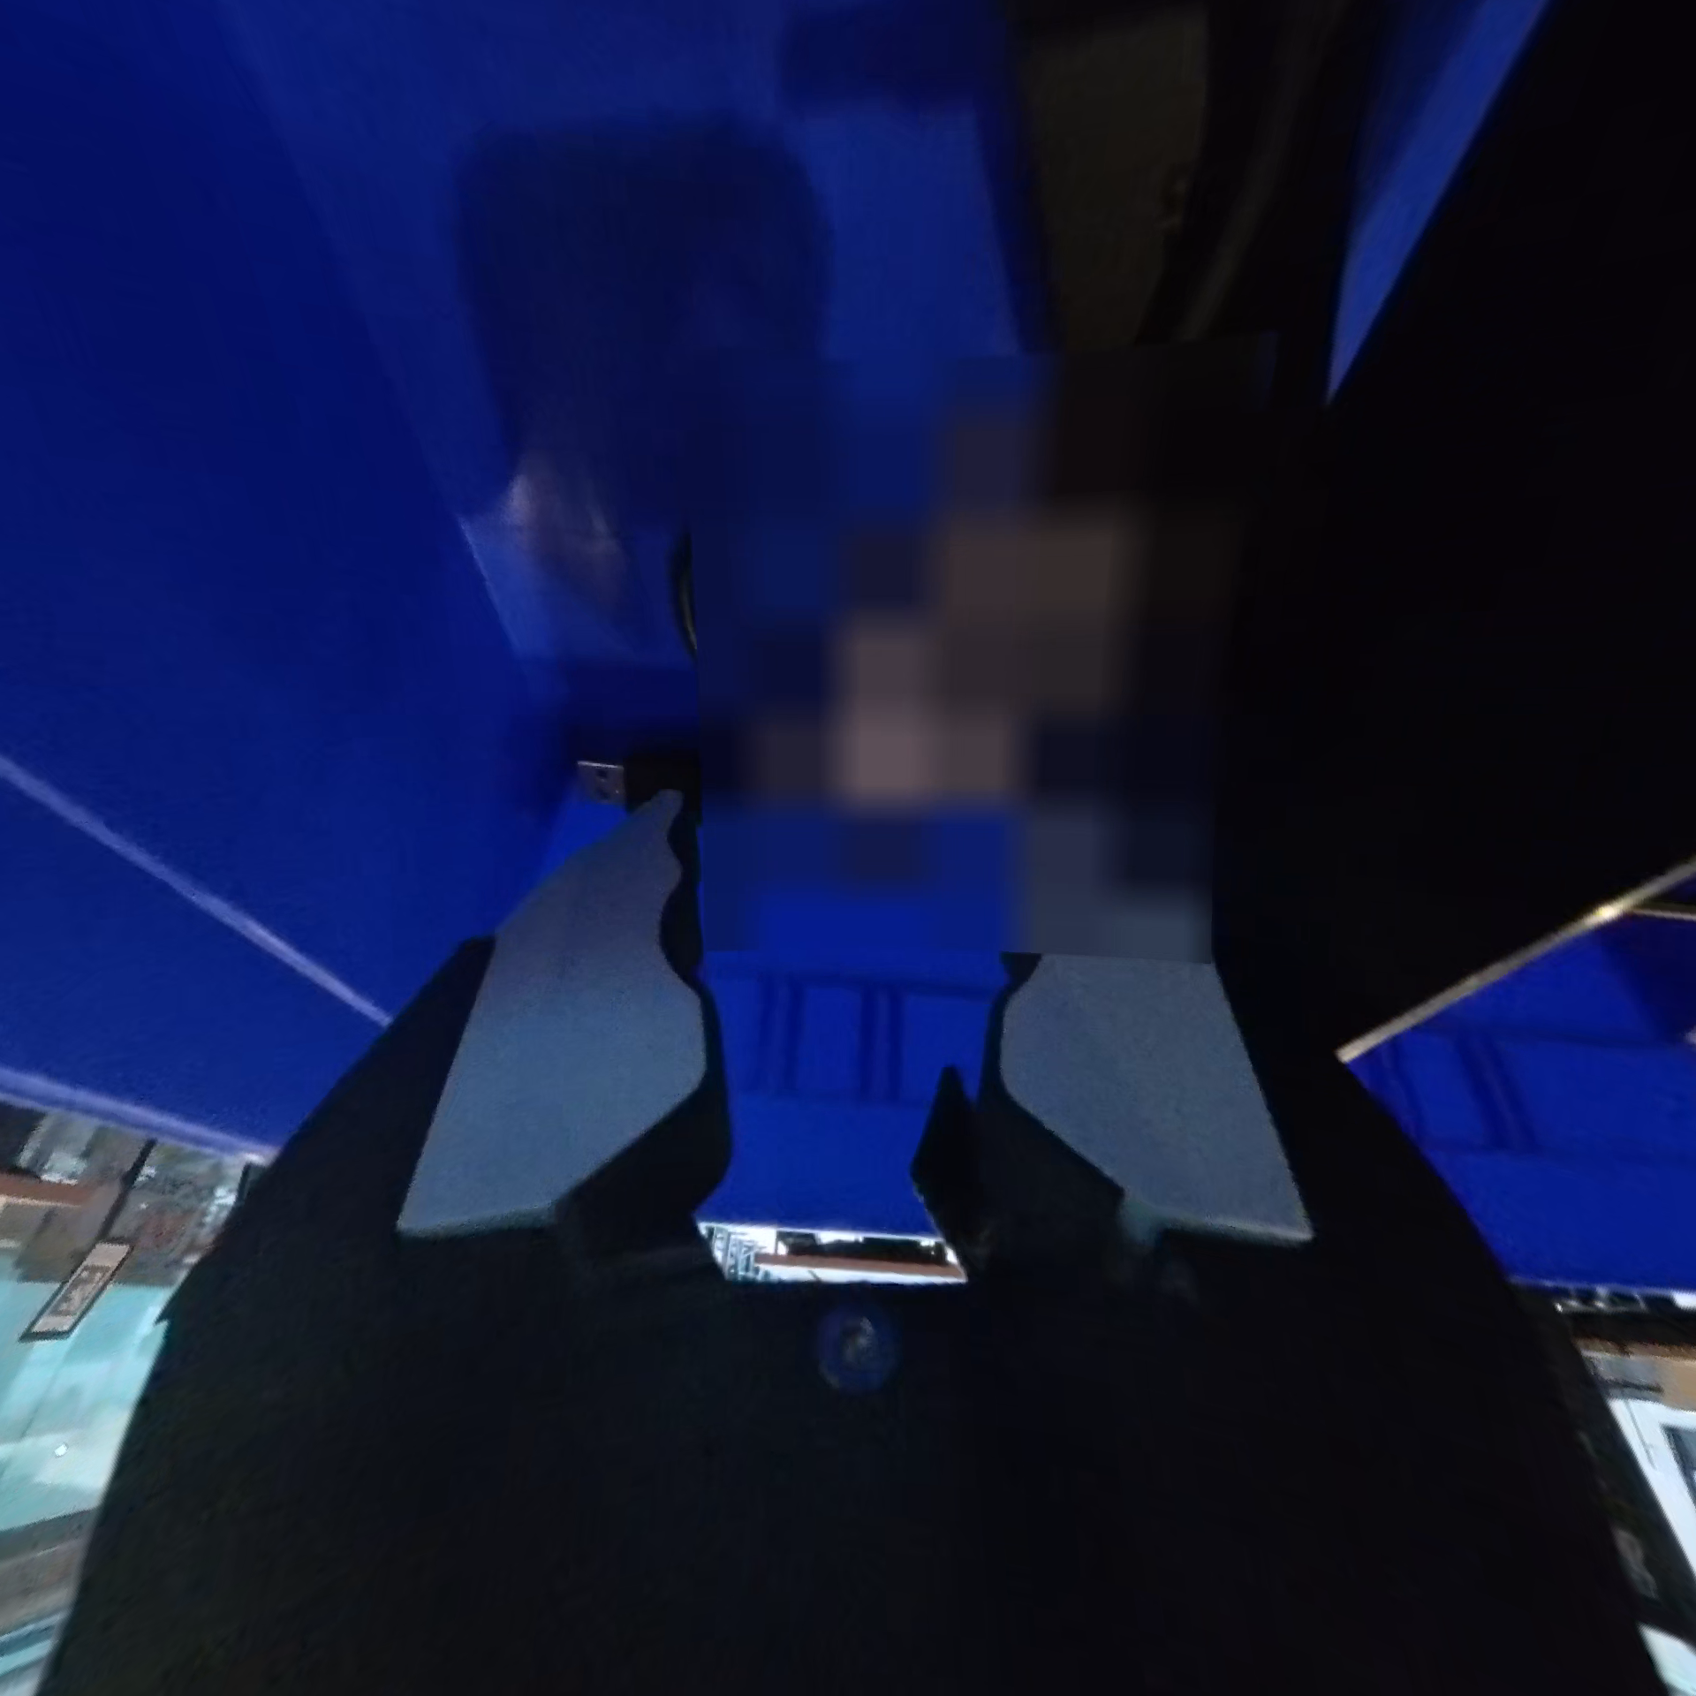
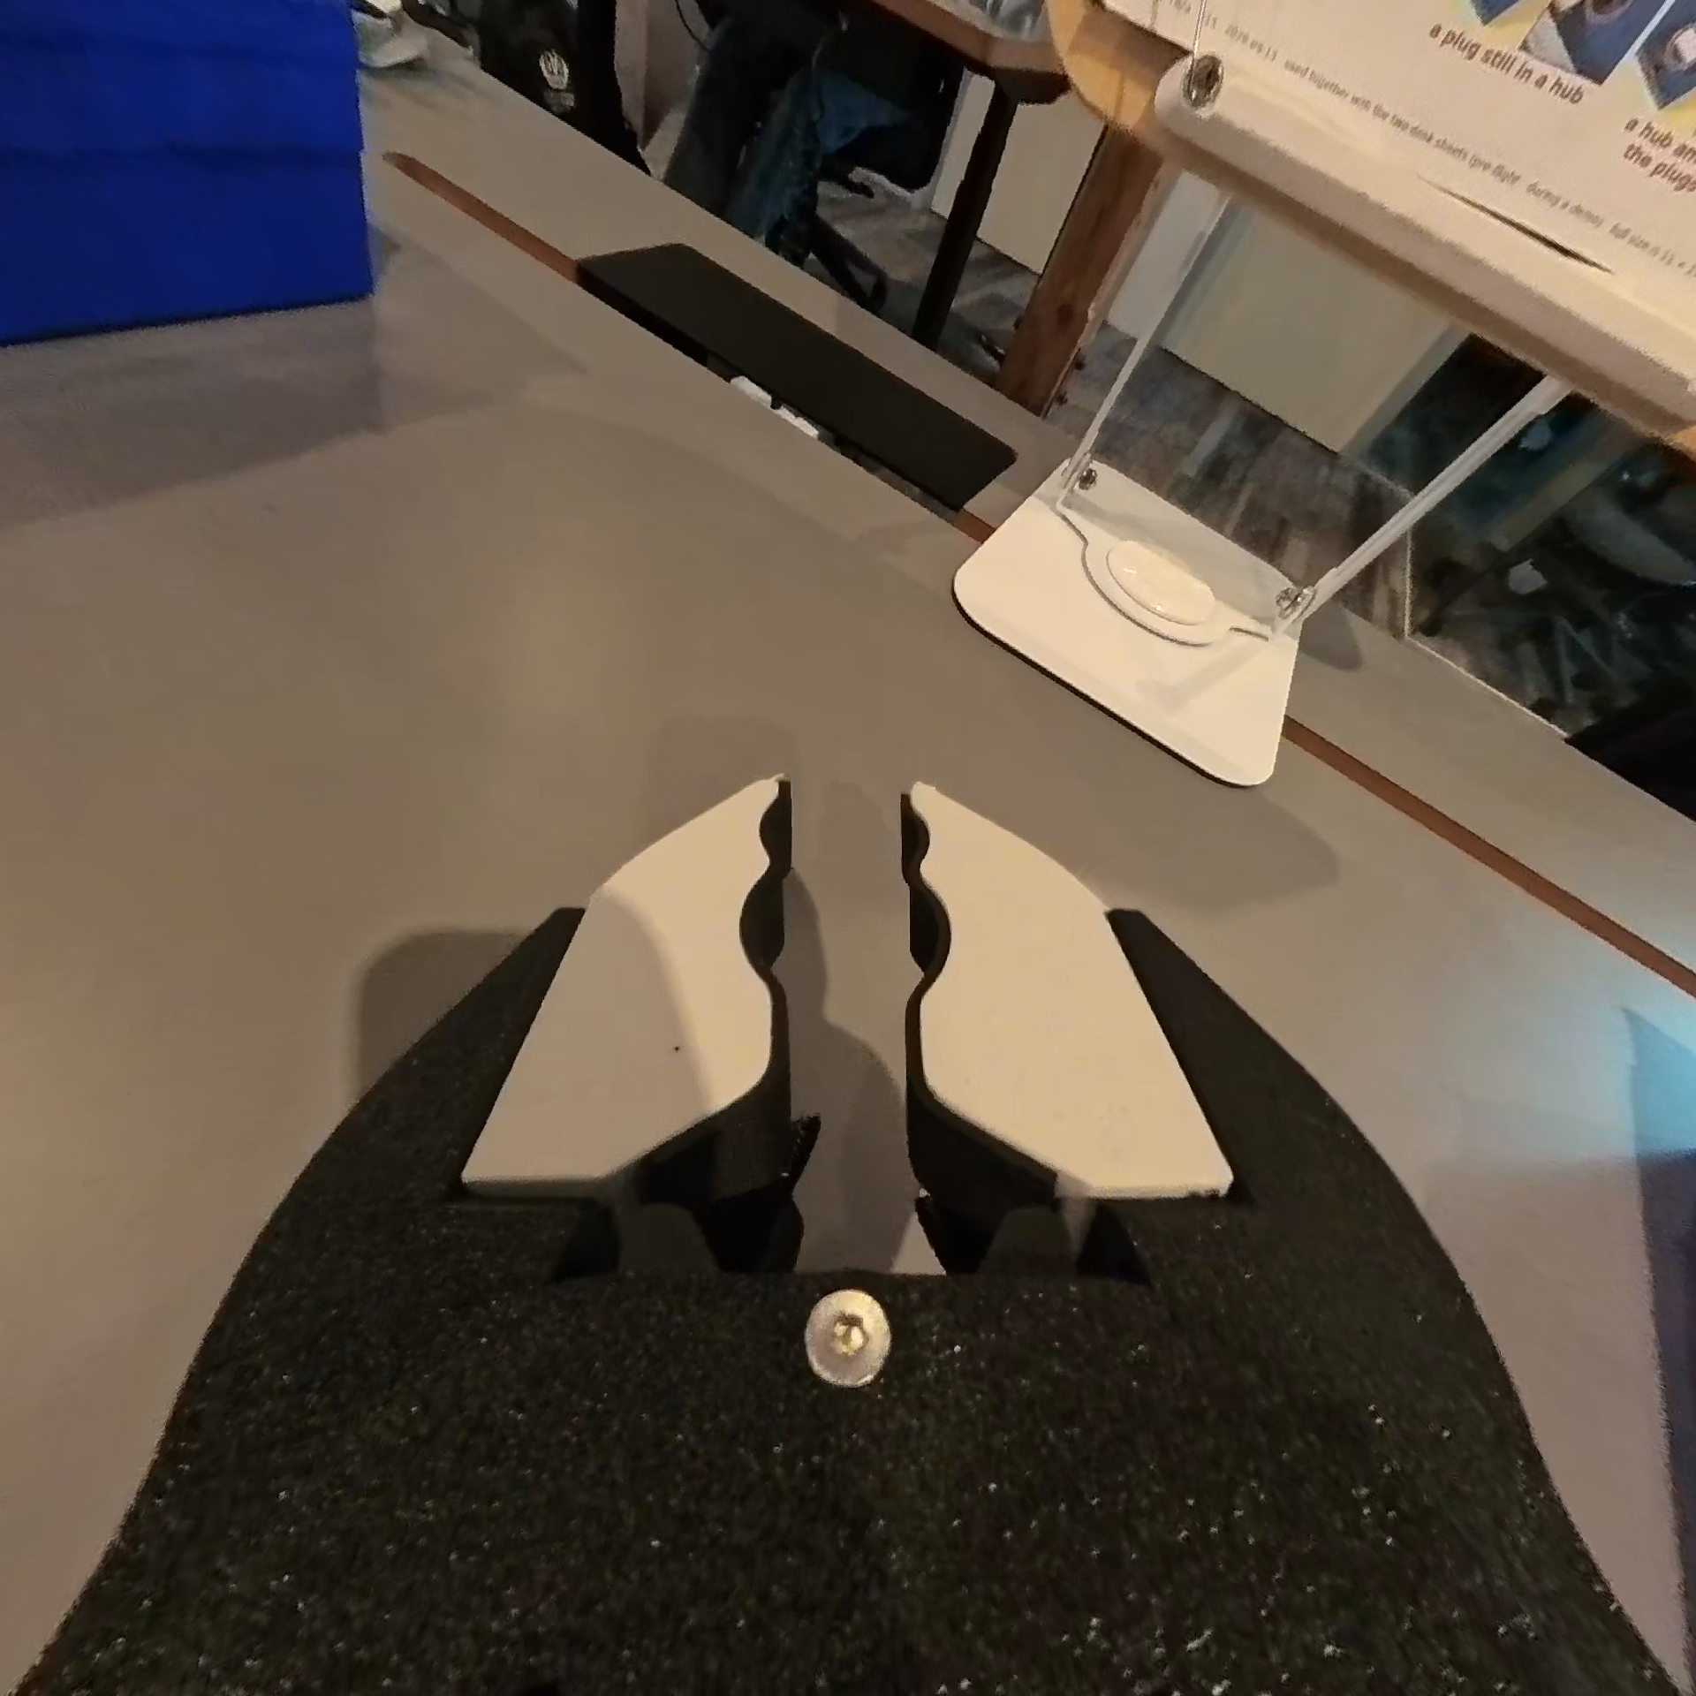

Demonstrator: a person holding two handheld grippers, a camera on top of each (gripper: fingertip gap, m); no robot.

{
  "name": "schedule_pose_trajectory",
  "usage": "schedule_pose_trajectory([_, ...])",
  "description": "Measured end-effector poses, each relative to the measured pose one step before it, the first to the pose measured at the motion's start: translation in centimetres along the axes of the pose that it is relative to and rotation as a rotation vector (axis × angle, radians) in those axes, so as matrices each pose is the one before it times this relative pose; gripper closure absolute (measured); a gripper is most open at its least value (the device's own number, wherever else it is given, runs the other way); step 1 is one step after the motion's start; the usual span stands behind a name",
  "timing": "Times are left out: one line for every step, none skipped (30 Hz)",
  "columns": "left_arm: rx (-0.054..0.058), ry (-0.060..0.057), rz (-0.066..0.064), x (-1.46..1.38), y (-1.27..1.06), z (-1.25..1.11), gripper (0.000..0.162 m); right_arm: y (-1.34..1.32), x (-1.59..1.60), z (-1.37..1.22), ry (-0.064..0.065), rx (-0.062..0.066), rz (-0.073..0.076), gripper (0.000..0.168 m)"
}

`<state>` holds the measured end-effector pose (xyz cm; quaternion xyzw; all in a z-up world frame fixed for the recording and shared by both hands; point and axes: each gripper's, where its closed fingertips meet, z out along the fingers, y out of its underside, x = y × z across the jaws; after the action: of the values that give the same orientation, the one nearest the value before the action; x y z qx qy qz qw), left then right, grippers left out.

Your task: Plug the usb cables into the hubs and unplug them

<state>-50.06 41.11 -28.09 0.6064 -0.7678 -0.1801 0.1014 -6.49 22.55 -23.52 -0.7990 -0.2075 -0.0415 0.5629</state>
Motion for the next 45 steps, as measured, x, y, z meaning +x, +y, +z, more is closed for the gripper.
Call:
schedule_pose_trajectory([0.0049, 0.0145, -0.0026, -0.018, -0.02, -0.139, 0.102, 0.226, -0.022, 0.109, -0.0027, -0.0105, 0.0008, 0.146])
schedule_pose_trajectory([0.0222, 0.0157, -0.0215, -0.085, -0.194, -0.184, 0.108, 0.2, -0.016, 0.09, -0.0009, -0.0096, -0.0012, 0.146])
schedule_pose_trajectory([0.0284, 0.0102, -0.0248, -0.166, -0.24, -0.18, 0.117, 0.172, 0.018, 0.097, 0.002, -0.008, -0.0037, 0.146])
schedule_pose_trajectory([0.0158, 0.0088, -0.0123, -0.112, -0.062, -0.089, 0.121, 0.165, 0.021, 0.086, 0.0026, -0.0073, -0.0052, 0.147])
schedule_pose_trajectory([-0.0054, 0.0071, 0.0028, -0.028, 0.212, 0.068, 0.123, 0.142, 0.036, 0.074, 0.0041, -0.0067, -0.0041, 0.147])
schedule_pose_trajectory([-0.0149, 0.0075, 0.0152, 0.078, 0.268, 0.214, 0.122, 0.136, 0.042, 0.085, 0.004, -0.006, -0.0024, 0.148])
schedule_pose_trajectory([-0.0191, 0.0092, 0.0212, 0.186, 0.264, 0.281, 0.119, 0.132, -0.026, 0.079, 0.0, -0.0058, -0.0019, 0.148])
schedule_pose_trajectory([-0.019, 0.0134, 0.02, 0.256, 0.194, 0.282, 0.117, 0.146, -0.052, 0.089, -0.0025, -0.0059, -0.0004, 0.148])
schedule_pose_trajectory([-0.0114, 0.0088, 0.0135, 0.161, 0.003, 0.207, 0.116, 0.154, -0.072, 0.101, -0.0029, -0.0062, 0.0016, 0.148])
schedule_pose_trajectory([-0.004, 0.0038, 0.0084, 0.025, -0.145, 0.094, 0.113, 0.207, -0.058, 0.118, -0.0017, -0.0098, 0.0041, 0.149])
schedule_pose_trajectory([-0.0039, 0.0039, 0.0083, -0.027, -0.181, 0.046, 0.112, 0.318, 0.015, 0.158, 0.0028, -0.0174, 0.0122, 0.152])
schedule_pose_trajectory([-0.003, 0.0034, 0.0095, -0.022, -0.24, 0.096, 0.111, 0.366, -0.036, 0.188, -0.0024, -0.019, 0.0178, 0.153])
schedule_pose_trajectory([-0.005, 0.0053, 0.0121, 0.055, -0.237, 0.185, 0.11, 0.32, -0.17, 0.201, -0.0135, -0.014, 0.018, 0.154])
schedule_pose_trajectory([-0.0124, 0.0084, 0.0173, 0.149, -0.153, 0.287, 0.109, 0.215, -0.158, 0.15, -0.0143, -0.007, 0.0188, 0.154])
schedule_pose_trajectory([-0.0133, 0.0072, 0.0189, 0.177, -0.118, 0.341, 0.106, 0.068, -0.077, 0.089, -0.0092, -0.0004, 0.0168, 0.155])
schedule_pose_trajectory([-0.0058, 0.0093, -0.0024, 0.141, -0.173, 0.284, 0.107, -0.022, 0.006, 0.009, -0.0039, 0.003, 0.0105, 0.155])
schedule_pose_trajectory([-0.0083, 0.0006, 0.0002, -0.008, -0.032, 0.106, 0.106, -0.084, 0.067, -0.031, 0.0009, 0.0045, 0.004, 0.155])
schedule_pose_trajectory([-0.0021, -0.0002, 0.0054, -0.035, 0.016, -0.042, 0.107, -0.11, 0.089, -0.04, 0.0026, 0.0059, 0.0009, 0.155])
schedule_pose_trajectory([0.0031, -0.0113, 0.0013, -0.155, 0.011, -0.054, 0.113, -0.102, 0.023, -0.033, 0.0006, 0.0062, 0.0016, 0.156])
schedule_pose_trajectory([0.0066, -0.0111, 0.0012, -0.126, -0.011, -0.07, 0.118, -0.069, -0.05, -0.013, -0.0034, 0.0035, 0.0025, 0.156])
schedule_pose_trajectory([0.0044, 0.0026, -0.0006, 0.085, 0.045, -0.06, 0.119, -0.06, -0.077, -0.002, -0.0038, 0.0025, 0.0017, 0.156])
schedule_pose_trajectory([0.0045, -0.0052, -0.0025, 0.014, 0.037, -0.106, 0.117, -0.04, -0.09, -0.007, -0.0027, 0.002, -0.001, 0.156])
schedule_pose_trajectory([0.0035, -0.0097, -0.0004, -0.017, 0.069, -0.179, 0.12, -0.048, -0.108, 0.003, -0.0021, 0.001, -0.0037, 0.156])
schedule_pose_trajectory([0.0011, -0.0097, -0.0012, -0.016, 0.144, -0.287, 0.12, -0.061, -0.096, -0.021, -0.0016, 0.0013, -0.0046, 0.156])
schedule_pose_trajectory([0.0, -0.0074, -0.0108, -0.023, 0.215, -0.342, 0.121, -0.09, -0.094, -0.03, -0.001, 0.0022, -0.0048, 0.156])
schedule_pose_trajectory([-0.0003, -0.0049, -0.0177, -0.038, 0.276, -0.4, 0.121, -0.111, -0.077, -0.058, 0.0001, 0.0033, -0.0059, 0.156])
schedule_pose_trajectory([0.0019, -0.0027, -0.019, -0.002, 0.325, -0.456, 0.122, -0.134, -0.052, -0.086, 0.0011, 0.0037, -0.0075, 0.156])
schedule_pose_trajectory([0.0027, -0.002, -0.0188, 0.01, 0.338, -0.515, 0.122, -0.161, 0.012, -0.113, 0.0041, 0.0048, -0.0082, 0.156])
schedule_pose_trajectory([0.0035, -0.0054, -0.0183, -0.039, 0.347, -0.588, 0.123, -0.222, 0.075, -0.154, 0.0067, 0.0081, -0.007, 0.156])
schedule_pose_trajectory([0.0045, -0.0026, -0.021, -0.008, 0.331, -0.625, 0.123, -0.31, 0.054, -0.201, 0.0034, 0.0138, -0.0036, 0.156])
schedule_pose_trajectory([0.0058, -0.0042, -0.0227, -0.03, 0.273, -0.688, 0.123, -0.431, -0.04, -0.246, -0.0044, 0.0222, 0.0009, 0.156])
schedule_pose_trajectory([0.0093, -0.0098, -0.0206, -0.111, 0.213, -0.779, 0.123, -0.456, -0.004, -0.247, -0.0031, 0.0222, 0.0063, 0.156])
schedule_pose_trajectory([0.0099, -0.0166, -0.0186, -0.179, 0.182, -0.872, 0.124, -0.398, 0.069, -0.234, 0.0004, 0.0173, 0.0079, 0.156])
schedule_pose_trajectory([0.0111, -0.0174, -0.0173, -0.213, 0.151, -0.966, 0.124, -0.328, 0.113, -0.215, 0.0031, 0.0132, 0.0049, 0.156])
schedule_pose_trajectory([0.0122, -0.0163, -0.0165, -0.184, 0.106, -0.991, 0.124, -0.258, 0.153, -0.195, 0.0049, 0.0105, 0.0019, 0.157])
schedule_pose_trajectory([0.0076, -0.014, -0.0135, -0.122, 0.127, -0.989, 0.125, -0.2, 0.148, -0.161, 0.0049, 0.0075, 0.0017, 0.157])
schedule_pose_trajectory([-0.0013, -0.0083, -0.0094, 0.004, 0.213, -0.945, 0.125, -0.172, 0.133, -0.144, 0.0039, 0.0065, 0.0036, 0.157])
schedule_pose_trajectory([-0.012, -0.0119, -0.0068, -0.012, 0.329, -0.921, 0.121, -0.178, 0.075, -0.117, 0.0008, 0.0069, 0.0052, 0.157])
schedule_pose_trajectory([-0.0211, -0.02, -0.0015, -0.091, 0.473, -0.917, 0.122, -0.173, 0.021, -0.111, -0.0019, 0.0066, 0.005, 0.157])
schedule_pose_trajectory([-0.0228, -0.022, 0.0008, -0.115, 0.547, -0.921, 0.124, -0.175, 0.009, -0.124, -0.0012, 0.0064, 0.0031, 0.157])
schedule_pose_trajectory([-0.0176, -0.0196, -0.004, -0.093, 0.528, -0.915, 0.126, -0.192, -0.001, -0.122, -0.0008, 0.0071, 0.0008, 0.157])
schedule_pose_trajectory([-0.0079, -0.0181, -0.0093, -0.078, 0.452, -0.909, 0.125, -0.192, -0.029, -0.129, -0.0021, 0.0059, -0.0001, 0.157])
schedule_pose_trajectory([-0.0026, -0.016, -0.0119, -0.054, 0.38, -0.873, 0.125, -0.203, -0.055, -0.146, -0.0022, 0.005, 0.0009, 0.157])
schedule_pose_trajectory([-0.0012, -0.0174, -0.0104, -0.033, 0.353, -0.808, 0.125, -0.248, -0.044, -0.155, -0.0018, 0.0087, 0.0018, 0.158])
schedule_pose_trajectory([-0.0027, -0.0184, -0.0079, -0.004, 0.343, -0.778, 0.125, -0.275, -0.079, -0.156, -0.0035, 0.0107, 0.0015, 0.158])
